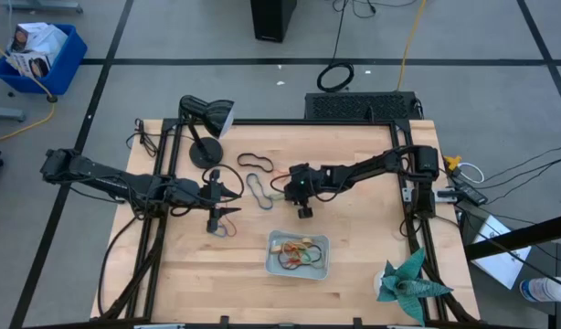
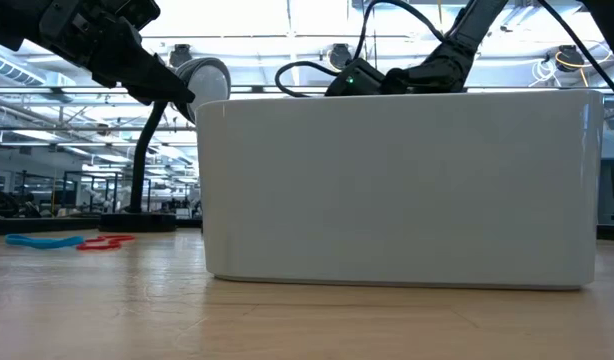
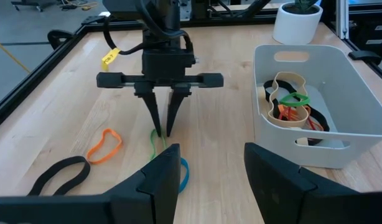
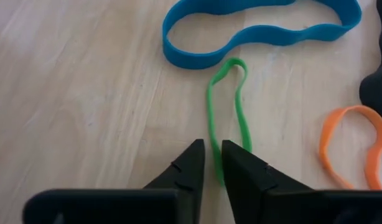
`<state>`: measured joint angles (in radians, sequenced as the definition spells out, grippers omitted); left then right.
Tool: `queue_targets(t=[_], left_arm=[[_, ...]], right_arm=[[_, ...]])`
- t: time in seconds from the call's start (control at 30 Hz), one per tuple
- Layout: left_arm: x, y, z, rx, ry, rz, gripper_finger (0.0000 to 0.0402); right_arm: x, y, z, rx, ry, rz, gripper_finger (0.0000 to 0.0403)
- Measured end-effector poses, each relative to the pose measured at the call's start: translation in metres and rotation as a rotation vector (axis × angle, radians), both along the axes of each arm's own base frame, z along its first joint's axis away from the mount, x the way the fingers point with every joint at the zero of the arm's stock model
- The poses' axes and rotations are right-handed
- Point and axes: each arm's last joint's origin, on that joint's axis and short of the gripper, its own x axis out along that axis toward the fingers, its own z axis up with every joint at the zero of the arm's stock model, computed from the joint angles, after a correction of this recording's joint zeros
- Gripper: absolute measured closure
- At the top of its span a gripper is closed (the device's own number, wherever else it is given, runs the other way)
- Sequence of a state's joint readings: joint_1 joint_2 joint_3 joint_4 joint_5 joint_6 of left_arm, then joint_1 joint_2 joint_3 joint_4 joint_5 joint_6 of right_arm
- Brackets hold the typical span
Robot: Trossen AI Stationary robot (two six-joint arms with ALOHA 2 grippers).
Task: Pick and place rubber bands into bin
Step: Put the green rubber band into the gray bin
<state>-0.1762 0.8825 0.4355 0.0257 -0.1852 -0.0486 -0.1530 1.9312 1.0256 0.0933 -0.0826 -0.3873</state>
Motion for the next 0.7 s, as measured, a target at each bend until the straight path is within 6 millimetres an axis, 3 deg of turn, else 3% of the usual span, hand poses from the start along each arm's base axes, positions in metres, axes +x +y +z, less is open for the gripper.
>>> queue_targets(t=[0.47, 0.7], left_arm=[[0.0, 0.0, 0.0, 0.001, 0.0, -0.001, 0.0217], [0.0, 0.0, 0.0, 0.002, 0.0, -0.001, 0.0217]], right_arm=[[-0.0003, 0.0009, -0.0005, -0.024, 0.009, -0.019, 0.0399], [0.0008, 0.0022, 0.0011, -0.045, -0.005, -0.032, 0.0402]])
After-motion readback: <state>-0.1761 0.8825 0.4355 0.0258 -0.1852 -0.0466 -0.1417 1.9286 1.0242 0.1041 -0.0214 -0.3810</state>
